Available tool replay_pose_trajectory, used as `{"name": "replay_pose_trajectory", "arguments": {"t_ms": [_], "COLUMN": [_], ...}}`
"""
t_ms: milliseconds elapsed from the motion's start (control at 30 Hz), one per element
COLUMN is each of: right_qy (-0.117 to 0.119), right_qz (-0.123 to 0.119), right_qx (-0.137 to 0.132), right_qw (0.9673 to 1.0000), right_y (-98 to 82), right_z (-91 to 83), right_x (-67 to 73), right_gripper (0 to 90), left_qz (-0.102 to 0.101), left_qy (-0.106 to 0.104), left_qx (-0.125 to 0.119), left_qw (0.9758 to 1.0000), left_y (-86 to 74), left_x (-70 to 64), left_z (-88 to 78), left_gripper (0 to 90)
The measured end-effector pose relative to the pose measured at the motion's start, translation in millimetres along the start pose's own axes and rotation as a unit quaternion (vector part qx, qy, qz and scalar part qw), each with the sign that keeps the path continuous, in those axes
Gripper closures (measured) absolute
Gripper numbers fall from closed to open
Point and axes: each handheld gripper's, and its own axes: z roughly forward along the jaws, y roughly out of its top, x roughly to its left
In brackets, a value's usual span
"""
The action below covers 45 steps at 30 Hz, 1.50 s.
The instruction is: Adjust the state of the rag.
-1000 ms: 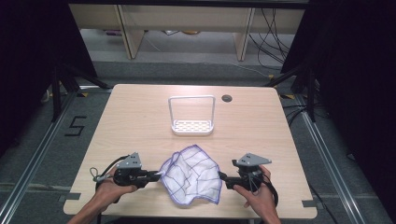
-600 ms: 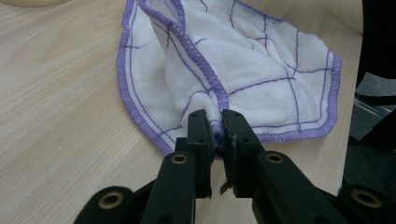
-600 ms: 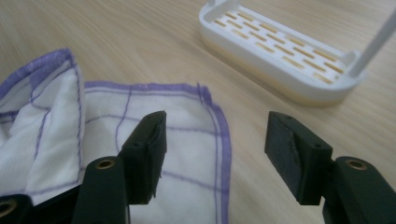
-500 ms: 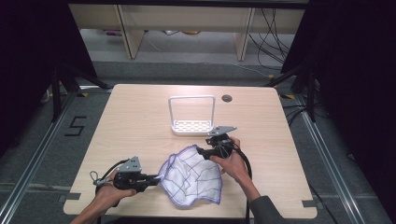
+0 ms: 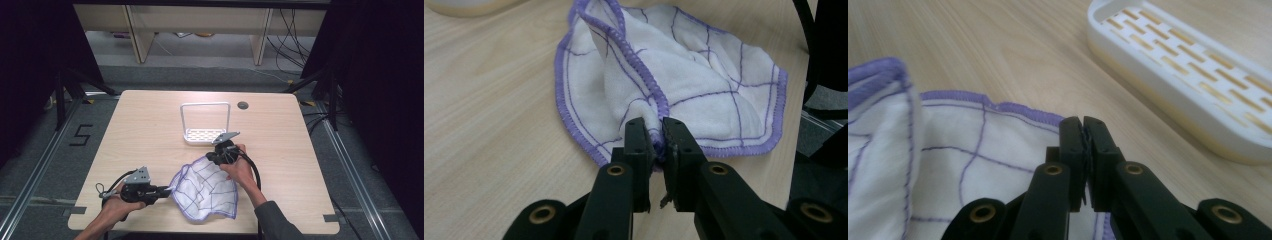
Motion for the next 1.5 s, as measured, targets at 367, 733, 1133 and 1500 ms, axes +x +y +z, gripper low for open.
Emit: {"name": "replay_pose_trajectory", "arguments": {"t_ms": [367, 733, 1133, 1500], "right_qy": [-0.050, -0.078, -0.076, -0.081], "right_qz": [0.007, 0.047, 0.044, 0.042], "right_qx": [-0.025, 0.012, 0.018, 0.011], "right_qw": [0.9984, 0.9958, 0.9960, 0.9958], "right_y": [-15.5, -48.1, -48.1, -49.1], "right_z": [-85.2, -67.9, -64.5, -63.5], "right_x": [2.2, -30.0, -25.9, -28.3], "right_gripper": [88.7, 88.9, 88.5, 88.6], "left_qz": [0.023, -0.026, -0.039, -0.017], "left_qy": [0.044, 0.066, 0.080, 0.081], "left_qx": [-0.029, -0.029, 0.014, 0.050], "left_qw": [0.9983, 0.9970, 0.9959, 0.9953], "left_y": [28.8, 31.2, 29.0, 32.0], "left_x": [18.6, 39.6, 24.0, 28.8], "left_z": [5.3, 22.3, 29.6, 62.3], "left_gripper": [80.9, 53.1, 46.1, 77.6]}}
